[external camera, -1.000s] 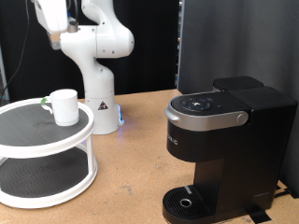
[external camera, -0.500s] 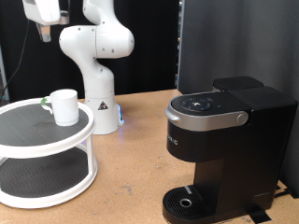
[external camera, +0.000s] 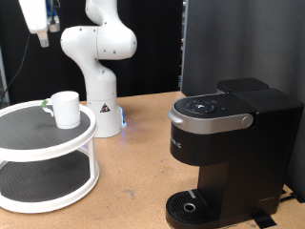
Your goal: Make a cup of coffee with the keurig machine
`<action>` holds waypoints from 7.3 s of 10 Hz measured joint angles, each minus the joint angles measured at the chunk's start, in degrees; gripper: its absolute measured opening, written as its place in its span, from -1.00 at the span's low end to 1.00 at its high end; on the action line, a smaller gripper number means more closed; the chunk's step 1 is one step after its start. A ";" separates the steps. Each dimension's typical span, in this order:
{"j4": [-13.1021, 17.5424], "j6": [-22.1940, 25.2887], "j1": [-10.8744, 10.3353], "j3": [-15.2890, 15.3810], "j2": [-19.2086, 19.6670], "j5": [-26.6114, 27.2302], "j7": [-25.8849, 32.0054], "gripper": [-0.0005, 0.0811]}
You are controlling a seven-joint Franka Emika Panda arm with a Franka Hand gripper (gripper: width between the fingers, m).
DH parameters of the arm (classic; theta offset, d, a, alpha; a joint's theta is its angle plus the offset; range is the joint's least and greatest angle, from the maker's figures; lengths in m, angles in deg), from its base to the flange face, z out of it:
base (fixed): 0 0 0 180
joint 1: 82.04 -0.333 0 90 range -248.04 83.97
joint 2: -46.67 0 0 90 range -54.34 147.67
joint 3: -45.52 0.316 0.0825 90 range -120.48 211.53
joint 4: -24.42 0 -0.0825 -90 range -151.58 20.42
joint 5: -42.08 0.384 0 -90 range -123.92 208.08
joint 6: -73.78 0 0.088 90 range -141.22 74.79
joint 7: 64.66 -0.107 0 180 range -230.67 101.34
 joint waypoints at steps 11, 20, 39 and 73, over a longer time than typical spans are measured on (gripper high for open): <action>0.03 3.64 1.61 -0.75 2.08 -1.10 -0.92 -0.97; -4.51 -2.02 2.44 -2.61 1.09 -4.17 2.32 -0.97; -15.50 -18.89 3.88 -10.98 1.18 -3.97 8.87 0.99; -23.76 -31.26 4.09 -10.58 4.00 -2.05 8.03 0.31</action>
